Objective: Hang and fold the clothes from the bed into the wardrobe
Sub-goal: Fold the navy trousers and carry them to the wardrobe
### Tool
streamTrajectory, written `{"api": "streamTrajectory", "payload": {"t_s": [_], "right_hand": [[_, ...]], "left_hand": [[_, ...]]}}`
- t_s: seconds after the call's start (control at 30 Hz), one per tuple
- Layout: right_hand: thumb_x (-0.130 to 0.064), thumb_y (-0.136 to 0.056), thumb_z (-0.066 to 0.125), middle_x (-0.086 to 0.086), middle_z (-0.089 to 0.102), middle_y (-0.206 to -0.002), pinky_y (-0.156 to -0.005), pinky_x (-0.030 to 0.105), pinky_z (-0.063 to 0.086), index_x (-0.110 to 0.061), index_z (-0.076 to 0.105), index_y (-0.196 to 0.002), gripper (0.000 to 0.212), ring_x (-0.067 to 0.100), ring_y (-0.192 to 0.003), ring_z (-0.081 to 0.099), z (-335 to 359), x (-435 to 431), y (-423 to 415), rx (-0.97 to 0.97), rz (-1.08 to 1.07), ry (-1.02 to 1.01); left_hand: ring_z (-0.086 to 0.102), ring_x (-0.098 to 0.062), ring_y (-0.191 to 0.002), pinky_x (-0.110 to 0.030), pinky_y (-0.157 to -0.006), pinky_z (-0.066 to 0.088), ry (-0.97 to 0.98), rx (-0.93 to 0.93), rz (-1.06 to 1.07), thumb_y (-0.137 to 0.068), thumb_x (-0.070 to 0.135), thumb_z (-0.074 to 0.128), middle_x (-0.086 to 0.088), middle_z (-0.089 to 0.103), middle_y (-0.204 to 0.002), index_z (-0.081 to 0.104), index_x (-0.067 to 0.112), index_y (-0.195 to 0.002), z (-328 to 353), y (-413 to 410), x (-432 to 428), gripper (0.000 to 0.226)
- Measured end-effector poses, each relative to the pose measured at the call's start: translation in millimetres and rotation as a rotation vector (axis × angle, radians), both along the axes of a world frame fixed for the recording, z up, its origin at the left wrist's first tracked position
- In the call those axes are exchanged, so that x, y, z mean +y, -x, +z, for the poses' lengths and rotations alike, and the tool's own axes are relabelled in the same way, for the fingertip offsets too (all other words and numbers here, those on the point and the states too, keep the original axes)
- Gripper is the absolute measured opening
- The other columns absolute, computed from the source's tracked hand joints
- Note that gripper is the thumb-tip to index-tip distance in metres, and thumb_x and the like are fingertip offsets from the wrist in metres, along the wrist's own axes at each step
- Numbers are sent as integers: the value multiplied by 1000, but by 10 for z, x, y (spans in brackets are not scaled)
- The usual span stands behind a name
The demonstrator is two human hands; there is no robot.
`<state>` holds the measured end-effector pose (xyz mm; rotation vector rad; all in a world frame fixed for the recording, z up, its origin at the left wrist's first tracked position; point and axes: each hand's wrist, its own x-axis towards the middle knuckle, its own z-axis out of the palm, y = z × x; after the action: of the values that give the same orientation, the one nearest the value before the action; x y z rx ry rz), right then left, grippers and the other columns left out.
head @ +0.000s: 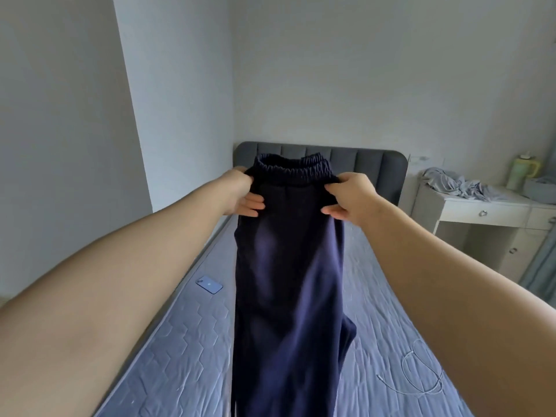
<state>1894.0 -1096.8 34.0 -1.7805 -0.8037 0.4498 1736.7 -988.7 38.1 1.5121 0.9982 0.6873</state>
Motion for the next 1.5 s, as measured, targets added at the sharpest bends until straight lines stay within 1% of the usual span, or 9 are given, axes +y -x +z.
{"api": "streamTrajectory", "payload": {"t_s": [0.07,0.13,0.33,0.6,0.8,0.97,1.07,1.3,1.5], "right_hand": [[-17,-95,48,-1,53,-86,-59,31,56,-17,50,-87,9,27,-67,67,41,125,-34,101,-5,-161],[-19,-96,43,-3,53,-87,-55,25,50,-18,47,-86,11,22,-75,66,154,185,-79,52,-14,-305],[-12,-94,46,-6,51,-79,-90,26,52,-21,47,-76,21,-2,-69,59,395,82,-101,-13,90,-633],[-3,-91,49,-2,56,-79,-70,12,51,-17,53,-78,19,10,-78,63,131,-340,75,55,144,-723],[-7,-87,56,-5,51,-66,-50,11,37,-19,55,-71,21,-3,-53,51,-786,-640,135,7,69,-354],[3,-81,53,4,42,-63,-42,11,29,-9,50,-64,21,11,-58,36,-1719,-884,270,178,69,-101],[6,-80,47,3,32,-61,-45,19,27,-10,40,-58,28,14,-57,28,-2268,-1093,374,286,86,50],[9,-80,47,6,37,-59,-50,29,25,-6,48,-61,24,20,-54,32,-3332,-1506,493,481,81,387],[-2,-81,59,10,50,-70,-59,28,36,-3,60,-73,8,19,-67,44,-3962,-1414,447,397,78,503]], "left_hand": [[59,-19,-71,-38,-75,47,-122,-53,32,-101,25,30,-8,60,-86,38,21,-131,85,-103,96,32],[59,-14,-72,-35,-82,42,-228,-156,38,-100,27,31,-2,59,-80,42,24,-120,243,-161,149,23],[61,-15,-94,-26,-86,42,-430,-362,-43,-101,26,33,0,62,-90,41,26,-111,690,-32,92,13],[66,-12,-93,-20,-84,46,-452,-377,-129,-98,19,43,1,67,-89,49,29,-91,387,271,-232,14],[53,9,-56,-10,-67,44,-462,-108,-58,-96,14,47,9,57,-70,57,32,-84,-600,512,-418,24],[53,1,-85,-2,-67,39,-246,69,-108,-96,11,46,7,61,-95,60,19,-102,-1661,624,-590,17],[51,-11,-92,-19,-81,38,-75,142,-122,-97,11,43,0,59,-95,58,12,-104,-2286,668,-766,16],[52,-9,-83,-23,-77,41,190,280,-138,-96,12,45,5,58,-84,57,23,-86,-3406,879,-1145,19],[54,-9,-84,-24,-74,40,226,402,-31,-93,21,49,10,61,-87,58,34,-83,-3962,849,-1113,19]]}}
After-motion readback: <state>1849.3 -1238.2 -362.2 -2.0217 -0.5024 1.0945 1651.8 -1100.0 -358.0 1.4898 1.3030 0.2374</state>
